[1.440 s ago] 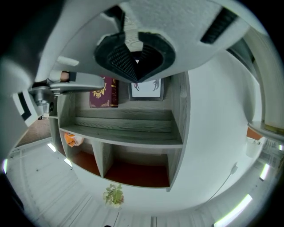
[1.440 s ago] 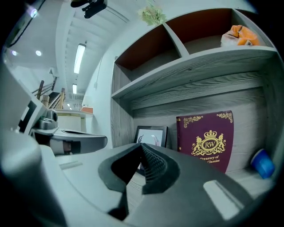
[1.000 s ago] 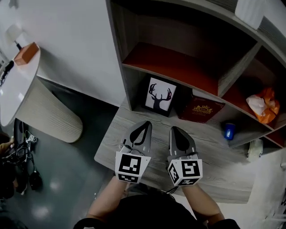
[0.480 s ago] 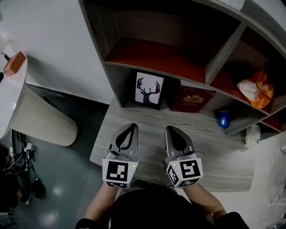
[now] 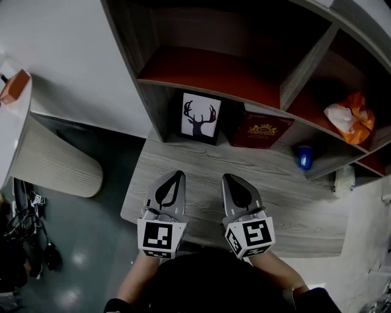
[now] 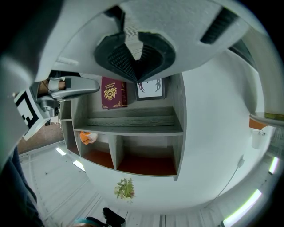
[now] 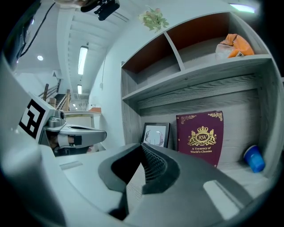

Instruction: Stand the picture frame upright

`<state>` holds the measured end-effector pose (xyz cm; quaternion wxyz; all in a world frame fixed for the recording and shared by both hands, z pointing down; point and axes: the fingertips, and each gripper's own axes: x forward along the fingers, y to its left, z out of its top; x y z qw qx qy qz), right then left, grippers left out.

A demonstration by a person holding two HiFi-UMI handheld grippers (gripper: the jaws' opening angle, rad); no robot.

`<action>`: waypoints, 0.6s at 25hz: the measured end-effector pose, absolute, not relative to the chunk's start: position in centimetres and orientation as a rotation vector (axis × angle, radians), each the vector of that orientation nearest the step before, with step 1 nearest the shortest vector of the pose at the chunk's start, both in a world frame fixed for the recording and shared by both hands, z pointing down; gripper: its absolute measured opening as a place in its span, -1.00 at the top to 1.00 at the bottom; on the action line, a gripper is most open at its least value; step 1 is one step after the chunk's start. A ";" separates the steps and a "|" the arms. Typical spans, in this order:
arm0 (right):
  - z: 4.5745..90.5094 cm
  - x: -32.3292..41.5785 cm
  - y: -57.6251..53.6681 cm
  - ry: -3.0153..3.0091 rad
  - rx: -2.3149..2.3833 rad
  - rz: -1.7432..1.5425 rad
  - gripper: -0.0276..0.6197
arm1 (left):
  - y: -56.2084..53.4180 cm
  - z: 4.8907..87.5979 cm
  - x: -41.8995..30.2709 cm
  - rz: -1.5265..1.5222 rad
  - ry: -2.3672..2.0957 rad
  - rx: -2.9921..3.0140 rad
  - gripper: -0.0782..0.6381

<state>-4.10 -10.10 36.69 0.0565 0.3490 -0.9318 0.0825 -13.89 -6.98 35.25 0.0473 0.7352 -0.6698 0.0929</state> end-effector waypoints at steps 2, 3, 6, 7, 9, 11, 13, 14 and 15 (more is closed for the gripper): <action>36.9 -4.2 -10.0 -2.822 1.056 0.257 0.91 | -6.9 35.4 -14.1 0.292 -2.042 2.243 0.78; 37.1 -4.2 -10.0 -2.820 1.056 0.261 0.91 | -6.8 35.4 -14.1 0.299 -2.041 2.243 0.78; 37.1 -4.1 -10.0 -2.816 1.063 0.266 0.91 | -6.6 35.7 -14.2 0.321 -2.033 2.243 0.78; 37.1 -4.1 -10.1 -2.815 1.066 0.266 0.91 | -6.6 35.8 -14.3 0.325 -2.031 2.241 0.78; 37.0 -4.1 -10.1 -2.814 1.069 0.266 0.91 | -6.5 35.9 -14.3 0.327 -2.027 2.238 0.78; 37.1 -4.2 -10.1 -2.811 1.071 0.267 0.91 | -6.4 36.0 -14.3 0.331 -2.024 2.237 0.78; 37.2 -4.2 -10.1 -2.809 1.074 0.270 0.91 | -6.5 36.1 -14.4 0.334 -2.022 2.238 0.78; 37.3 -4.2 -10.2 -2.808 1.076 0.273 0.91 | -6.6 36.1 -14.4 0.334 -2.021 2.239 0.78; 37.3 -4.2 -10.2 -2.807 1.077 0.277 0.91 | -6.6 36.1 -14.4 0.335 -2.019 2.239 0.78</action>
